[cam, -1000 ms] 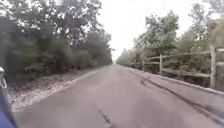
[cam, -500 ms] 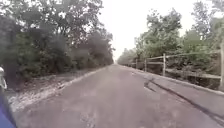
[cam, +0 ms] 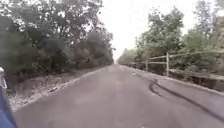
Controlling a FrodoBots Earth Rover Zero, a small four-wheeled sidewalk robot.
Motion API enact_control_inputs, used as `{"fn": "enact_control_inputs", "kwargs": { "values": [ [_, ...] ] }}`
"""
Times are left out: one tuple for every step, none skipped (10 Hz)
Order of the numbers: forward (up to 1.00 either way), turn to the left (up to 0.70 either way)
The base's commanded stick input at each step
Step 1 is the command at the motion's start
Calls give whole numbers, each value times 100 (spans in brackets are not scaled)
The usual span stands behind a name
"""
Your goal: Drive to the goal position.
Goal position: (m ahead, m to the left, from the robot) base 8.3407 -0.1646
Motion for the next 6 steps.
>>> {"fn": "enact_control_inputs", "kwargs": {
  "values": [
    [70, 0],
    [70, 0],
    [70, 0],
    [70, 0],
    [70, 0],
    [70, 0]
  ]
}}
